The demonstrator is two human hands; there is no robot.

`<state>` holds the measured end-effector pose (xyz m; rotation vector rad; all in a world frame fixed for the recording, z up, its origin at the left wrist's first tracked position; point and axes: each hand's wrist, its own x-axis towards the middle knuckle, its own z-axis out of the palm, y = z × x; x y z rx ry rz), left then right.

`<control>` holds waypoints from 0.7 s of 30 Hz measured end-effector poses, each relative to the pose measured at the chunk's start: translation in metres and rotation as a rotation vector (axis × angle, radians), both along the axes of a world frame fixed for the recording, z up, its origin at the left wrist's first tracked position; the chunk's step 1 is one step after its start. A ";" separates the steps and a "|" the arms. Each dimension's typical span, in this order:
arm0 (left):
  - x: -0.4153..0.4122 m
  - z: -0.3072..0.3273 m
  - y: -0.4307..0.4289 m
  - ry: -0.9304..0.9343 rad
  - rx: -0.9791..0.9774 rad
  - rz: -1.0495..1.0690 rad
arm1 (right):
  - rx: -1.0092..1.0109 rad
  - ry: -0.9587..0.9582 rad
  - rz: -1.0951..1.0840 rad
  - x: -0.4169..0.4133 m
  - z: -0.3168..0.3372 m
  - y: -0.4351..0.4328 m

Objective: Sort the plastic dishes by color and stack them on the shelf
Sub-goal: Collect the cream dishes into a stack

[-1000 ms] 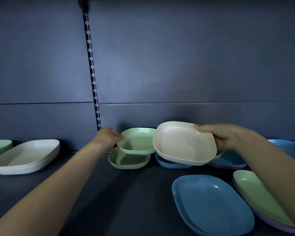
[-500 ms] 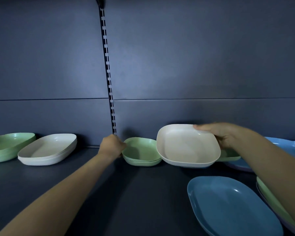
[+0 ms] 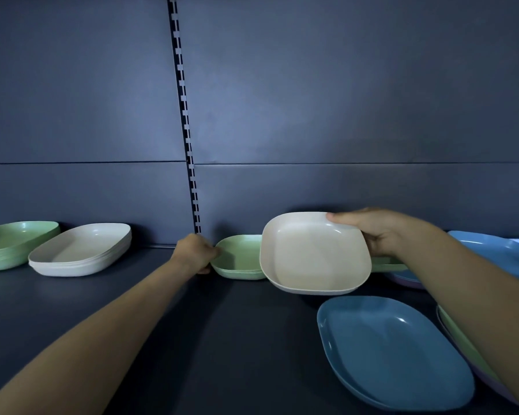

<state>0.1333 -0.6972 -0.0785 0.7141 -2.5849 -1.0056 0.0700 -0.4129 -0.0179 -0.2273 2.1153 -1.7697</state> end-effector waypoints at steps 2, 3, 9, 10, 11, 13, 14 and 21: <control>0.006 0.002 0.001 -0.008 0.005 0.004 | -0.014 -0.014 0.023 0.005 0.001 0.000; 0.010 0.003 0.002 -0.005 0.015 0.013 | -0.018 -0.018 0.034 0.008 0.001 0.000; 0.045 0.016 0.003 0.055 -0.061 0.007 | -0.099 -0.048 0.077 0.025 0.004 -0.010; 0.052 0.020 0.000 0.077 -0.052 0.002 | -0.110 -0.051 0.083 0.029 0.005 -0.014; 0.060 0.024 -0.003 0.100 -0.034 -0.007 | -0.120 -0.049 0.083 0.033 0.007 -0.019; 0.075 0.034 -0.013 0.147 -0.001 -0.036 | -0.131 -0.037 0.068 0.040 0.012 -0.035; 0.083 0.038 -0.021 0.169 0.009 -0.052 | -0.134 -0.034 0.061 0.043 0.015 -0.045; 0.126 0.066 -0.100 0.226 -0.028 -0.049 | -0.107 -0.003 0.089 0.060 0.029 -0.134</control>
